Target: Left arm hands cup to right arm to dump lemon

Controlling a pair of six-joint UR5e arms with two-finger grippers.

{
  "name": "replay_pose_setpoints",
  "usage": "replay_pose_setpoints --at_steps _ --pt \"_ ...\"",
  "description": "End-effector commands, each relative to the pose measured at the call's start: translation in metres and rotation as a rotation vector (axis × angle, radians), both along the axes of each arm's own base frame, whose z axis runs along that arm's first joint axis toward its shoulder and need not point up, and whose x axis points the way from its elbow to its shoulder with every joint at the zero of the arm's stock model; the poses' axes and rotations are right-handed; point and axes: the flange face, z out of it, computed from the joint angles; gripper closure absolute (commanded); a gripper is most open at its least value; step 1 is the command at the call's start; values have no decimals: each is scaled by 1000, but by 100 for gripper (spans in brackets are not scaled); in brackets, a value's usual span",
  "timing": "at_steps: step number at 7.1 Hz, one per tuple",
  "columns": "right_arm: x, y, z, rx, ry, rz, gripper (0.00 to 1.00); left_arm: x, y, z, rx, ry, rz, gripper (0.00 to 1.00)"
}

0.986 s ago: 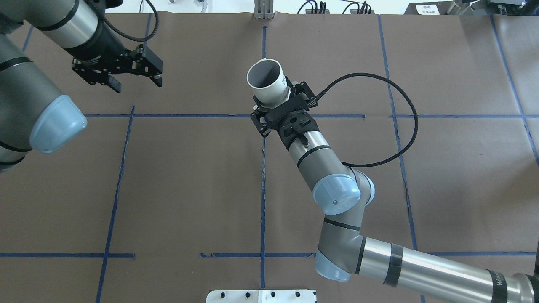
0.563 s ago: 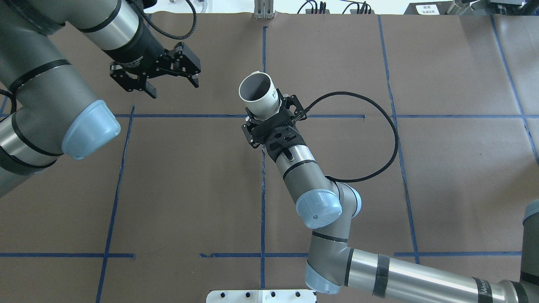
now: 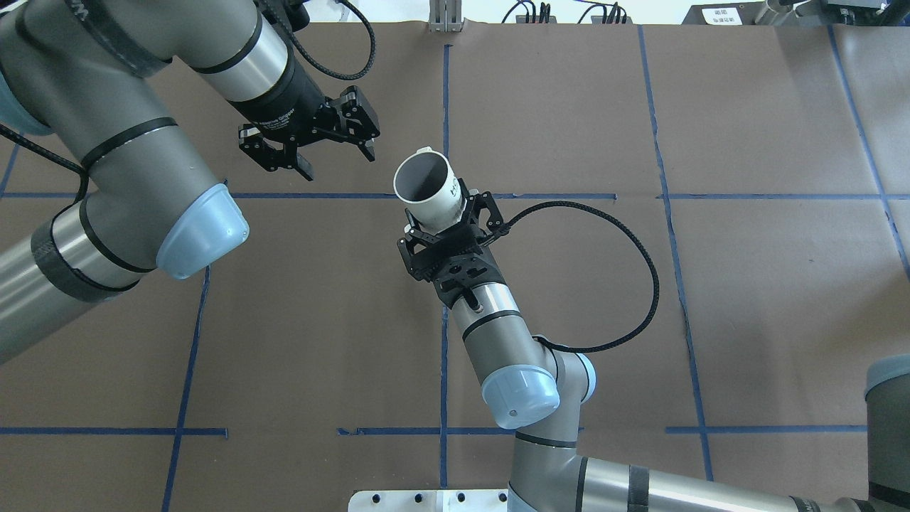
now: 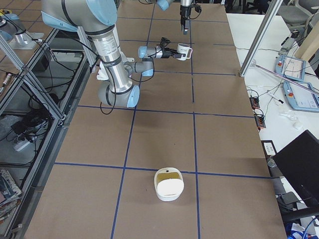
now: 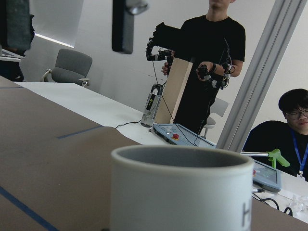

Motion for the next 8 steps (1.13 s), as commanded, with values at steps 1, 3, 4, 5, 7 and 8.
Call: replay_pose_setpoints --at_steps 1,3,4,5,7,8 --pt "-2 4 -5 9 12 0 62 18 8 -7 -5 2 -2 18" --pt "-1 4 -8 10 4 3 60 53 17 -21 -23 -4 -26 20" --pt "-1 4 -9 11 3 3 60 56 18 -19 -29 -7 -25 21" --pt "-1 4 -10 11 1 3 60 60 15 -12 -35 -20 -28 23" --pt "-2 4 -10 11 3 3 60 63 13 -8 -38 -29 -32 42" --pt "-1 4 -11 11 0 3 60 64 12 -9 -35 -26 -31 54"
